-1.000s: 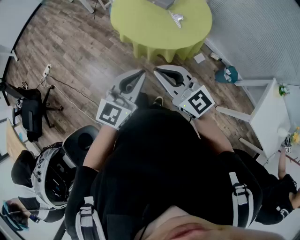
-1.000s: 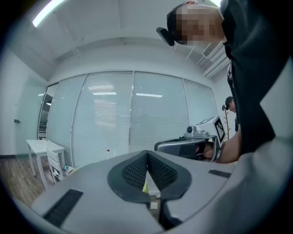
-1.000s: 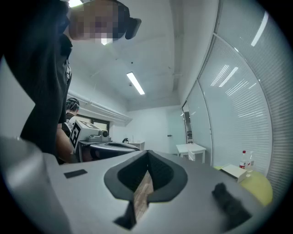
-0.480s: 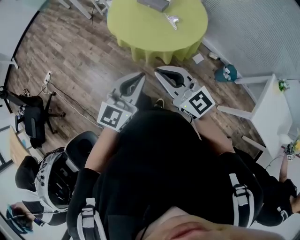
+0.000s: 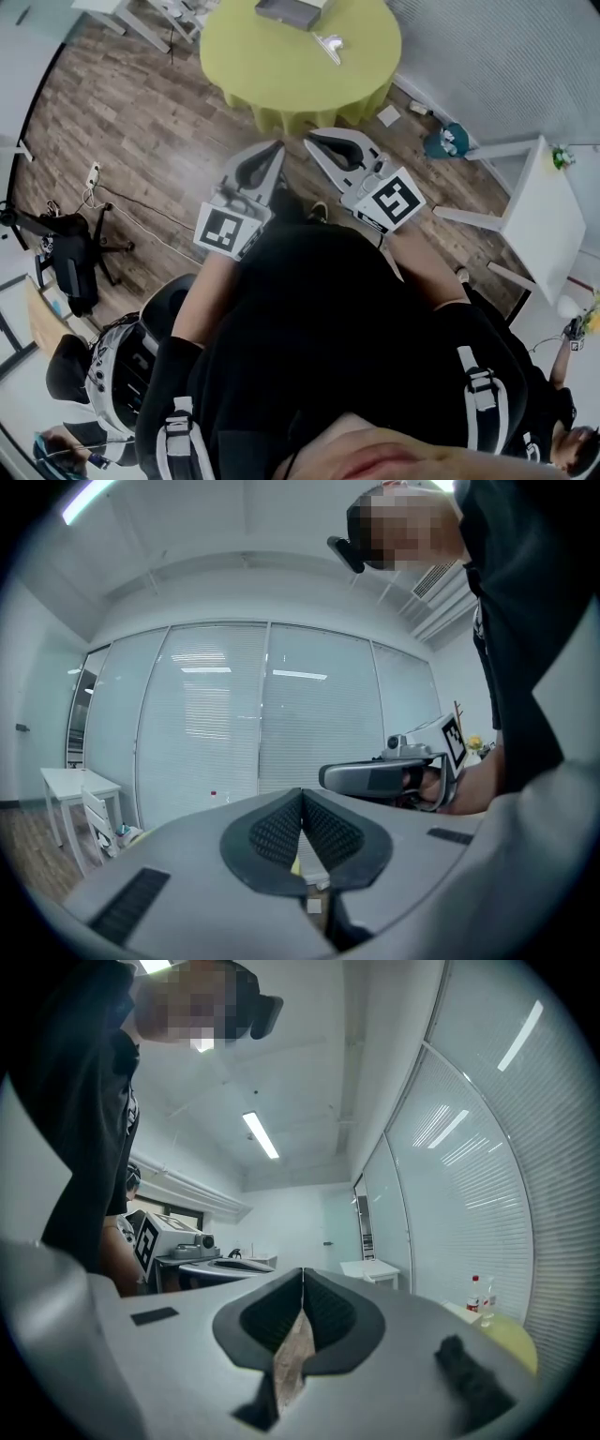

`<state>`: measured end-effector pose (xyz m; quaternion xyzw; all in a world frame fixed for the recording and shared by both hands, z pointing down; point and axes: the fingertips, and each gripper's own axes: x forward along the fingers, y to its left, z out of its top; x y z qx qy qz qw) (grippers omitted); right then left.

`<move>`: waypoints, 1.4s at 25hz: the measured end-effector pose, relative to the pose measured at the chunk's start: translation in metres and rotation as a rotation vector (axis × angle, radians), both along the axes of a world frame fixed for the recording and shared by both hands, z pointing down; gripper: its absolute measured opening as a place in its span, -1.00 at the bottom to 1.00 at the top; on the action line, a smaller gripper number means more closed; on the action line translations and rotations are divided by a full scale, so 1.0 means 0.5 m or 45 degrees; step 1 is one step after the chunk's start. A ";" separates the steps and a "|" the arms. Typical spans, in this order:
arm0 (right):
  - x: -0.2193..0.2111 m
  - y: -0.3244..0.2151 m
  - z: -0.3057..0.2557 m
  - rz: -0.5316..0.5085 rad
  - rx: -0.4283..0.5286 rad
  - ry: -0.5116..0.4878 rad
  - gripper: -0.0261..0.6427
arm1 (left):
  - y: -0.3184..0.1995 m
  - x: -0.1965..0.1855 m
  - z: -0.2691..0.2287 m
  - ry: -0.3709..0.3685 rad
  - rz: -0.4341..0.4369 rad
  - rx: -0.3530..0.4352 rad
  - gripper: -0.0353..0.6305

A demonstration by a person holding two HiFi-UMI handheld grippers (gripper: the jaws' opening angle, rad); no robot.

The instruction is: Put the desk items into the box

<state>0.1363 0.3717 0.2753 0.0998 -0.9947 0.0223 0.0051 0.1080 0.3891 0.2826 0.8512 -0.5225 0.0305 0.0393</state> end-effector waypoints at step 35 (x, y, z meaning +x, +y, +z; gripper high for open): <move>-0.282 -0.273 0.041 0.220 -0.038 0.133 -0.87 | -0.280 -0.302 0.029 0.101 0.161 0.025 -0.86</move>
